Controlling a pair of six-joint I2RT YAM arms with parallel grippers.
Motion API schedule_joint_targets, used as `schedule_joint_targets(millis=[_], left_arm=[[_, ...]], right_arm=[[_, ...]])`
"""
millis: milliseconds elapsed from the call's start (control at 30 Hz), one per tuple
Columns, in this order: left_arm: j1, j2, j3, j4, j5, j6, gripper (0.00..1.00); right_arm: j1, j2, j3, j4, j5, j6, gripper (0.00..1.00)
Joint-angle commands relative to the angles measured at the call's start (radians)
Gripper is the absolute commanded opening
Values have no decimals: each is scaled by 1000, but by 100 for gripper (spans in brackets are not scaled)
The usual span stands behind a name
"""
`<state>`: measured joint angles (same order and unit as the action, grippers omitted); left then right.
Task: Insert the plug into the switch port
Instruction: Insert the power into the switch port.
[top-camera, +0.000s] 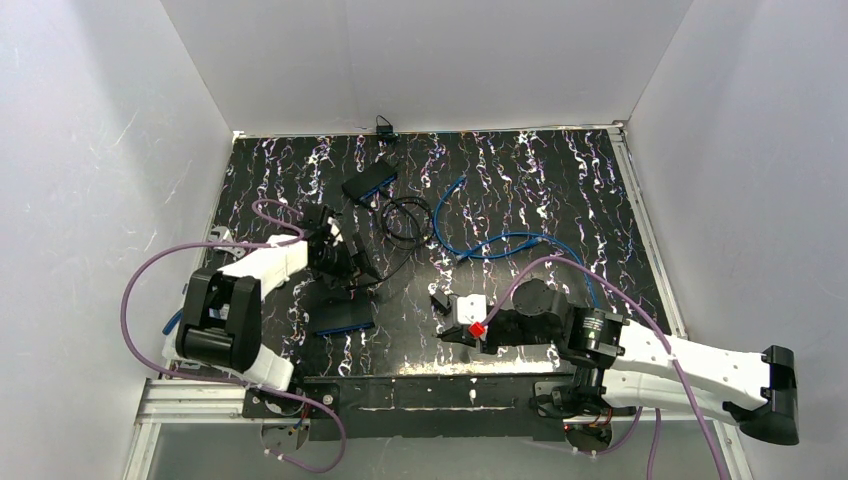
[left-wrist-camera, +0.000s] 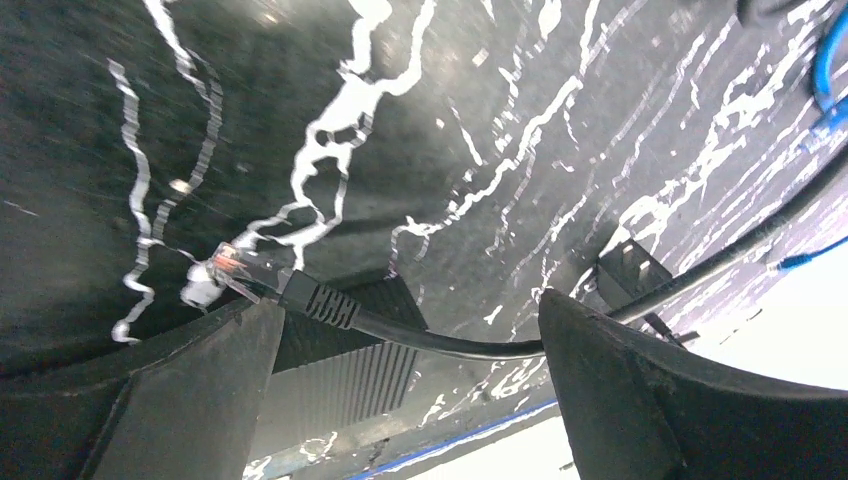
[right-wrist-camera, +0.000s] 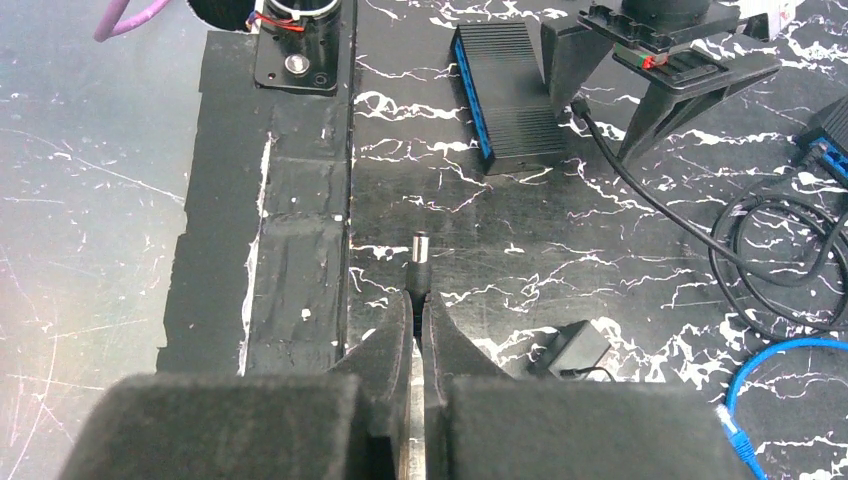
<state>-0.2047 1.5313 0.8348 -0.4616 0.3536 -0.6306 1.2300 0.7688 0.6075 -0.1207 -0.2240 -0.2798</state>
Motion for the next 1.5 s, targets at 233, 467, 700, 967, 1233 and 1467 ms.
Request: schedule_joint_targets(millis=[233,467,700,967,1233,1467], left_arm=[[-90,-213,56,-21,-6,-41,98],[-90,-314,139,-217,-128,37,98],[-90,-428,105,-391,-286,27,98],[-90,-529,66,-538,-472,-76,98],[-79,-510,-47,-473,-420,-131,98],[-37,-492,-115,-408,-405,-131,98]], right_arm=[[11,-30,28,-18,111,73,1],[11,50,40,8,176,112,1],[10,172,57,84,186,111,1],[8,330,131,113,188,103,1],[9,383,155,171,139,106,1],[7,368,128,178,128,107,1]])
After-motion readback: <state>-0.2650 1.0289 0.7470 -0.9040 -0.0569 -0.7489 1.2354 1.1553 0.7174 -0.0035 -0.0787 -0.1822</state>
